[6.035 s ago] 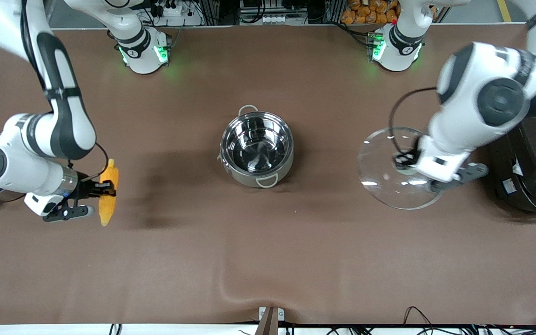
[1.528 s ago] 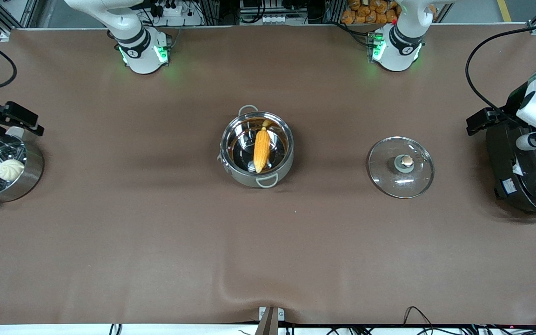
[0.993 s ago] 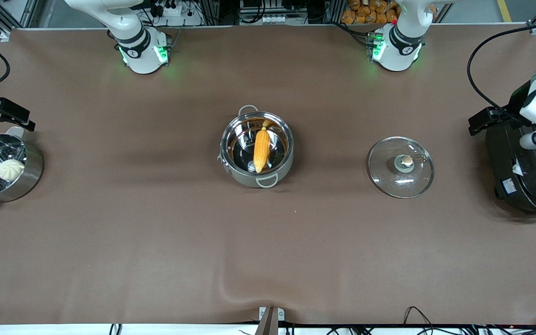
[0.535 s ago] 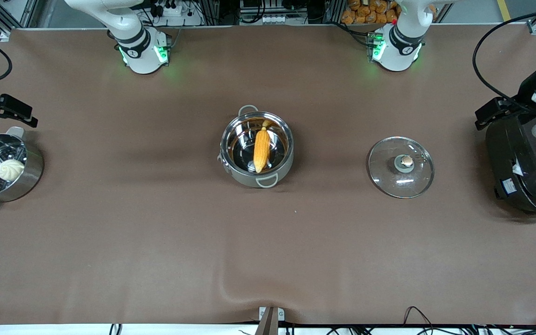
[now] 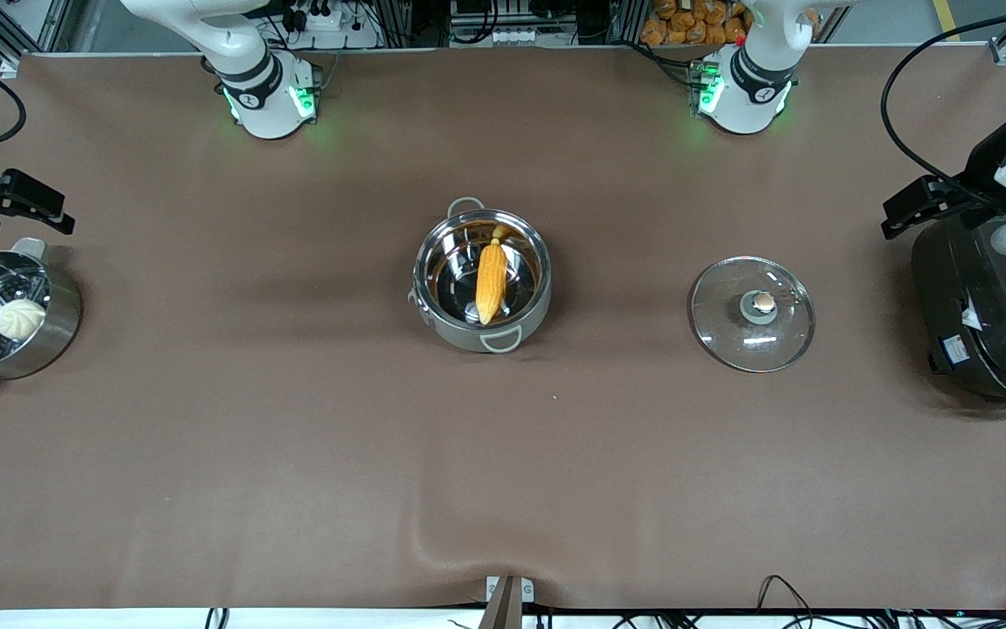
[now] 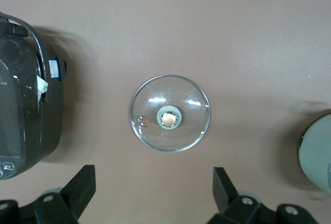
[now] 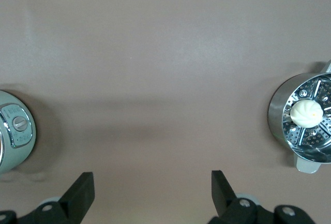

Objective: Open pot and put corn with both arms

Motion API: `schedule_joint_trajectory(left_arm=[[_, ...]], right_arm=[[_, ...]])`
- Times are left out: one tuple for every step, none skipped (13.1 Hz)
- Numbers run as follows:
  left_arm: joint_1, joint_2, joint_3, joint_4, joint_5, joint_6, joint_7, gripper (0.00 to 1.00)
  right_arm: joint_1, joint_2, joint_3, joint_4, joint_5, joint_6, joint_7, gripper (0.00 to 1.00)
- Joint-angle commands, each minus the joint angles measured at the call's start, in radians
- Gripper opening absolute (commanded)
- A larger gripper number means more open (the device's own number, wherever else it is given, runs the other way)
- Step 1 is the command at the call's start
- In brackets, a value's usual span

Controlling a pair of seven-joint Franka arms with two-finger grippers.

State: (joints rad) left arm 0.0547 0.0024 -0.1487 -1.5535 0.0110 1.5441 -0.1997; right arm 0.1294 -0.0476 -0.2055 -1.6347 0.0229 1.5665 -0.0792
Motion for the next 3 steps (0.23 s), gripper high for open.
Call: schedule_joint_trajectory(left_arm=[[0.007,-0.006,-0.002,0.009,-0.019,-0.022,0.023,1.00],[0.008,-0.006,0.000,0.009,-0.020,-0.022,0.025,1.00],[0.010,-0.006,0.000,0.009,-0.020,-0.022,0.025,1.00]], right_arm=[[0.018,-0.012,-0.002,0.006,-0.018,-0.032,0.024,1.00],[0.019,-0.012,-0.002,0.007,-0.020,-0.033,0.024,1.00],[0.019,-0.012,-0.002,0.007,-0.018,-0.034,0.024,1.00]])
